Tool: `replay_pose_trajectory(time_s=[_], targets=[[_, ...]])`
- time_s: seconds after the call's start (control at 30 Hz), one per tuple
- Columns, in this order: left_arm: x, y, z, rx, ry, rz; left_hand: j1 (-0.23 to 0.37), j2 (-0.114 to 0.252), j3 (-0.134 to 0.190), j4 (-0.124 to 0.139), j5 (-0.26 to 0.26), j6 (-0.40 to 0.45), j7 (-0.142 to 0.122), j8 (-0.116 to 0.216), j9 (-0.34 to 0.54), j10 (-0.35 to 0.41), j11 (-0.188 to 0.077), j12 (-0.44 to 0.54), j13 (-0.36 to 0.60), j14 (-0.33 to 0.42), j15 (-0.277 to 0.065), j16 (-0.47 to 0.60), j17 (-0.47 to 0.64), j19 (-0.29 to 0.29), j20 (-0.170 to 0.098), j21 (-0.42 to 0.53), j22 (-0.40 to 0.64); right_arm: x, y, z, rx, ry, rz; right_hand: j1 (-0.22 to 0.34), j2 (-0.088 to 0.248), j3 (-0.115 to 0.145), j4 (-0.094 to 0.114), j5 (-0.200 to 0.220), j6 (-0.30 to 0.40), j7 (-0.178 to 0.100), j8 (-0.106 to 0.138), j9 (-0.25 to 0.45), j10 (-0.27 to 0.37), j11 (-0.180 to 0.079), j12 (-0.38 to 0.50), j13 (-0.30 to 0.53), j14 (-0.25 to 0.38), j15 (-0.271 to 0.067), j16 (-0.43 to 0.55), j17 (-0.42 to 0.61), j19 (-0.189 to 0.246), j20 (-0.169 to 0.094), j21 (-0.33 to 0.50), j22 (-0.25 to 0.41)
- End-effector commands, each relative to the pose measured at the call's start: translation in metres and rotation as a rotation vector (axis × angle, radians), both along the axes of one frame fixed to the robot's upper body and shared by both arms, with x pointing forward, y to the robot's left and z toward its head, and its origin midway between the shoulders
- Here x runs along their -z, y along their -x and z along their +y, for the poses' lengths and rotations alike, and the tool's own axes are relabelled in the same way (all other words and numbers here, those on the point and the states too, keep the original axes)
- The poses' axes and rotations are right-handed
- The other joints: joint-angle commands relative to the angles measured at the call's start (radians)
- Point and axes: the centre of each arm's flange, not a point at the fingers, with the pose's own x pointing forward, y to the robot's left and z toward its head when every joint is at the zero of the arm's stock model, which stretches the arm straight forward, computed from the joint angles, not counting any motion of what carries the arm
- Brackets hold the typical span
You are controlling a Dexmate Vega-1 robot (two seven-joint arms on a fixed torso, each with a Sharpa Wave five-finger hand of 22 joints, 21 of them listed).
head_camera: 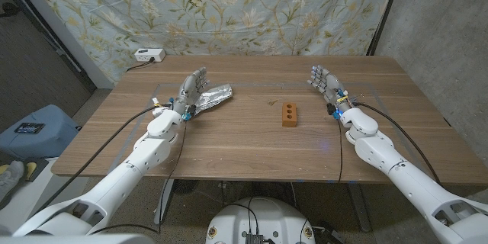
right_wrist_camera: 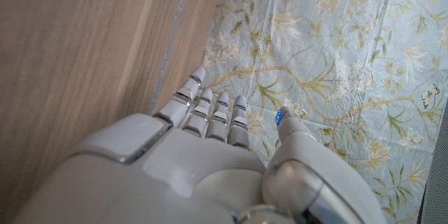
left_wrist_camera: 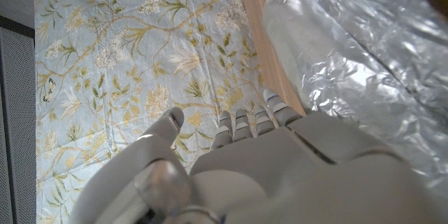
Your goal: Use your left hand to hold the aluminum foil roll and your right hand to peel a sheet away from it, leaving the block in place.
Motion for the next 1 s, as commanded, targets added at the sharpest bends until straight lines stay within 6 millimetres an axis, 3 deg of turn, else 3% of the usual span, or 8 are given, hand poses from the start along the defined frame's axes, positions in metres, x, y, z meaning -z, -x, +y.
replay_pose_trajectory(time_s=[0.03,1.0], targets=[[0.005,0.009,0.002,0.012,0.005,-0.009,0.012,-0.002,0.008,-0.001,0.006,0.011,0.001,0.007,0.004,0.001,0.008,0.008,0.004,0.001,0.008,0.008,0.002,0.007,0.003,0.004,0.005,0.007,0.011,0.010,-0.008,0.013,0.004,0.010,-0.001,0.005,0.000,0.007,0.009,-0.001,0.005,0.004,0.011,0.001,0.005,0.003,0.005,-0.015,0.008,0.003,0.007,-0.028,0.002,0.004],[-0.001,0.028,0.024,-0.071,-0.123,0.001,0.032,-0.009,0.014,-0.038,0.011,0.012,0.013,0.006,0.003,0.012,0.017,0.012,0.002,0.009,0.018,0.007,-0.002,0.012,0.006,-0.004,0.004,0.014,0.014,0.014,-0.009,0.026,0.005,0.016,0.003,0.005,-0.012,0.005,0.011,-0.001,0.005,0.004,0.007,0.000,0.003,0.000,-0.001,-0.016,0.011,-0.004,0.008,-0.026,-0.008,0.004]])
